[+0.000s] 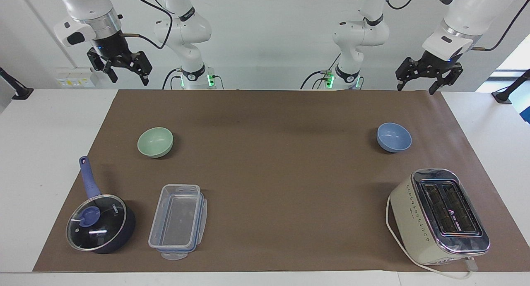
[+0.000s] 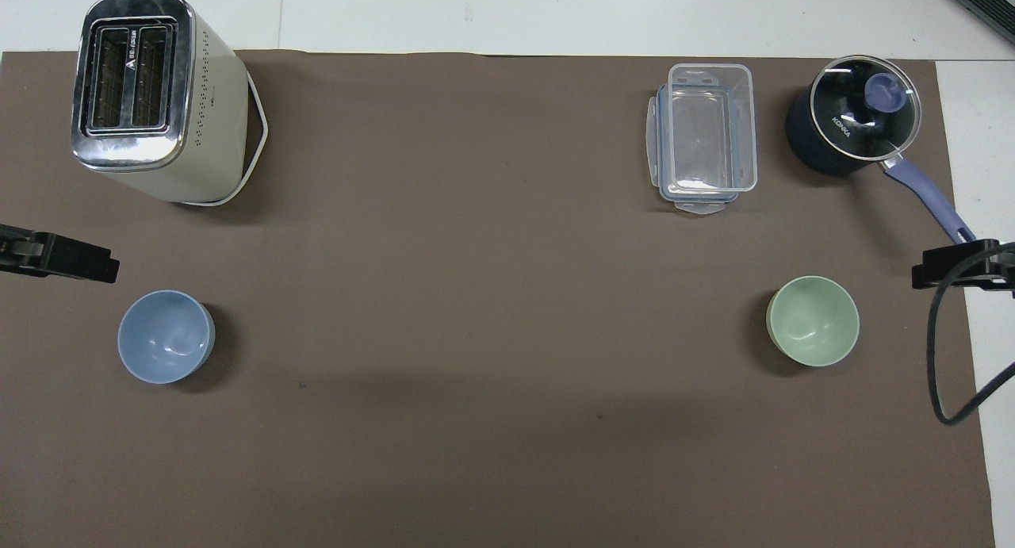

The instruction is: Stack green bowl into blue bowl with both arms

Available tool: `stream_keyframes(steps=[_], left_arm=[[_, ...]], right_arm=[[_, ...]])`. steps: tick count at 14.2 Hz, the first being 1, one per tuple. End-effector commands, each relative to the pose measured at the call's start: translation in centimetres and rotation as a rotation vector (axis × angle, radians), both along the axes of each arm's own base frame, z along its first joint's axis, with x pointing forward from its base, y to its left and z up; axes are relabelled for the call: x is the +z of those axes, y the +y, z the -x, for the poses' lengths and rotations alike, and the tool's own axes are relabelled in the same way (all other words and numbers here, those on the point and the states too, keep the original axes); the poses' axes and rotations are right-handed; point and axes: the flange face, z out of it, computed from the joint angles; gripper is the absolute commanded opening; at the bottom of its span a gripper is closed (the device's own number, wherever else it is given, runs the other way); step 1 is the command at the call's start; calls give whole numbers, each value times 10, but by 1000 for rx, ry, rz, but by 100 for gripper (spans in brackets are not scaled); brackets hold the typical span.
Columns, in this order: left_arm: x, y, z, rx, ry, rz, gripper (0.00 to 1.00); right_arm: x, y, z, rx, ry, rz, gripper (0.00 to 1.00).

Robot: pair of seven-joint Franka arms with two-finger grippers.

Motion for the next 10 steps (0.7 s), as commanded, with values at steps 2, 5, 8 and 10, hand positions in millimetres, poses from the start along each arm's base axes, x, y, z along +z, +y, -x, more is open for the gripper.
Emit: stream_keyframes(steps=[2,5,8,10], left_arm=[[3,5,9,-26,-20,-9,100],[4,3,9,-27,-26,-7,100],[4,4,9,-23,-23,-8,100],[5,3,9,-24,-23,-8,100]], right_arm=[[3,-2,3,18,6,-7,100],[3,-2,3,18,6,-7,100],[3,-2,3,18,6,-7,100],[3,-2,3,18,6,-7,100]])
